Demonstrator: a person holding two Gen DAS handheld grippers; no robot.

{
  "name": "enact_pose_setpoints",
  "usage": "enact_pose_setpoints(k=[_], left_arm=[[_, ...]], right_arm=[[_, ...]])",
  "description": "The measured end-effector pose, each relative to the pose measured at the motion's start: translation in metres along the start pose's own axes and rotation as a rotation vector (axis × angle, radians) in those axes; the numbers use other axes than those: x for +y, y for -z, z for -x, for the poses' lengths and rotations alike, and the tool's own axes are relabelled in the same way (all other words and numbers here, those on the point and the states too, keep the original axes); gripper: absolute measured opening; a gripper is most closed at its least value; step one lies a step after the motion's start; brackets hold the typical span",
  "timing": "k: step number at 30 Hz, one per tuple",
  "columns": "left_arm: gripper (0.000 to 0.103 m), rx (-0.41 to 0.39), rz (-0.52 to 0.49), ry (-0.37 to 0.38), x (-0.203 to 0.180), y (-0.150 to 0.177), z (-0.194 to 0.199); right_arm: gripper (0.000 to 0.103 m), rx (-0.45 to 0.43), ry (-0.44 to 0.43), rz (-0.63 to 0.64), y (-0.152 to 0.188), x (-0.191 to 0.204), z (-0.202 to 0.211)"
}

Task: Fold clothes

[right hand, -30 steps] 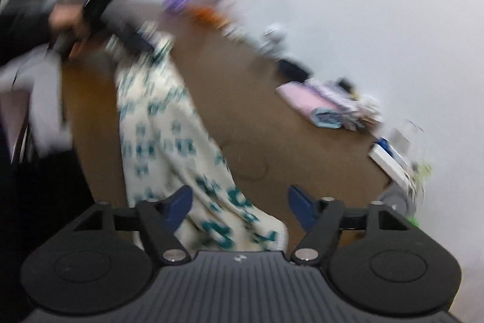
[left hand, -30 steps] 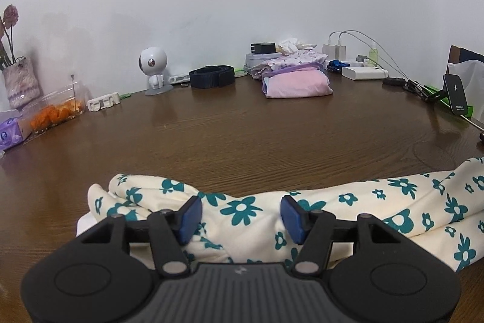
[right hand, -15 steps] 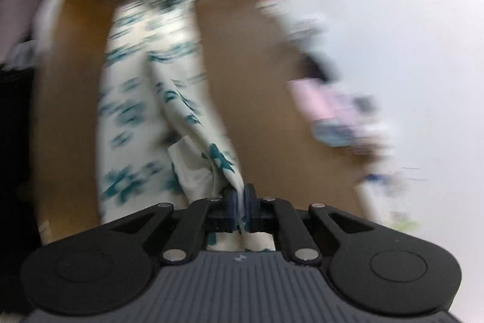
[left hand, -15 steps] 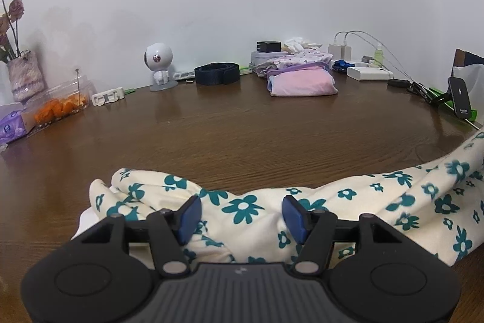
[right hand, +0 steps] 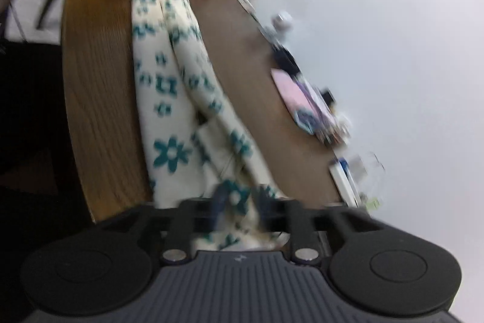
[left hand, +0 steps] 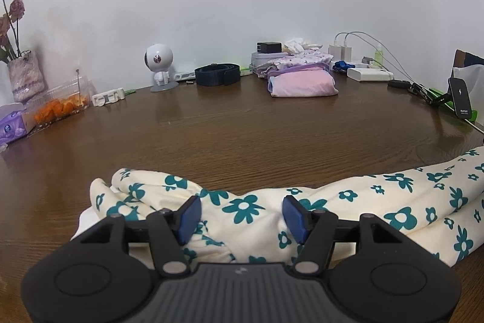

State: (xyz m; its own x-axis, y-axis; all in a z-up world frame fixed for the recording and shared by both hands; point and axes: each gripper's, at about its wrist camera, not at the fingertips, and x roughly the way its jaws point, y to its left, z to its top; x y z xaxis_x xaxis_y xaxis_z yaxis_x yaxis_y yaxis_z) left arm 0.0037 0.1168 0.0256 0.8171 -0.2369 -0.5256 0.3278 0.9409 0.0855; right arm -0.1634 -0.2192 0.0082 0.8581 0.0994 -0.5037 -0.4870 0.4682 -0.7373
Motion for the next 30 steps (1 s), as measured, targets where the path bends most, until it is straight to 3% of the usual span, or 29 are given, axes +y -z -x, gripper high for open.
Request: enact_pose_setpoints(k=[2,4,7,9,11,13,15,17,21,23,26,28,30], left_arm=[[0.060,-0.001,-0.003,-0.004,0.000,0.000,0.001],[0.060,-0.001,-0.002,-0.008,-0.001,0.000,0.000],[0.060,0.004,-0.002,-0.012,-0.002,-0.001,0.000],[0.060,0.008,0.001,-0.012,-0.001,-0.001,0.000],[0.060,0.009,0.003,-0.011,0.000,-0.001,0.000],[0.060,0.010,0.002,-0.010,0.001,-0.001,0.000],[0.060,0.017,0.005,-0.013,0.001,-0.002,-0.001],[0.060,0.021,0.008,-0.014,0.001,-0.003,-0.001],[0.060,0.024,0.016,-0.014,0.001,-0.003,-0.002],[0.060,0.026,0.020,-0.012,0.002,-0.003,-0.003],[0.061,0.025,0.026,-0.015,0.001,-0.002,-0.003],[0.061,0.024,0.029,-0.017,0.001,-0.002,-0.003],[0.061,0.024,0.033,-0.019,0.001,-0.002,-0.003]], right_arm=[[0.042,-0.018,-0.064,0.042,-0.007,-0.017,-0.002],[0.042,0.001,-0.181,0.101,-0.016,-0.031,-0.014],[0.041,0.050,-0.289,0.193,-0.025,-0.036,-0.038],[0.011,0.083,-0.330,0.255,-0.031,-0.036,-0.054],[0.011,0.083,-0.280,0.268,-0.037,-0.036,-0.059],[0.011,0.049,-0.221,0.191,-0.040,-0.047,-0.052],[0.011,0.038,-0.104,0.137,-0.043,-0.045,-0.047],[0.011,0.042,0.018,0.177,-0.042,-0.020,-0.040],[0.010,0.103,0.148,0.281,-0.027,0.047,-0.039],[0.010,0.106,0.121,0.289,-0.020,0.063,-0.036],[0.013,0.063,0.051,0.217,-0.018,0.052,-0.023],[0.017,0.049,-0.039,0.139,-0.023,0.025,-0.009],[0.018,0.011,-0.137,-0.030,-0.027,-0.006,0.001]])
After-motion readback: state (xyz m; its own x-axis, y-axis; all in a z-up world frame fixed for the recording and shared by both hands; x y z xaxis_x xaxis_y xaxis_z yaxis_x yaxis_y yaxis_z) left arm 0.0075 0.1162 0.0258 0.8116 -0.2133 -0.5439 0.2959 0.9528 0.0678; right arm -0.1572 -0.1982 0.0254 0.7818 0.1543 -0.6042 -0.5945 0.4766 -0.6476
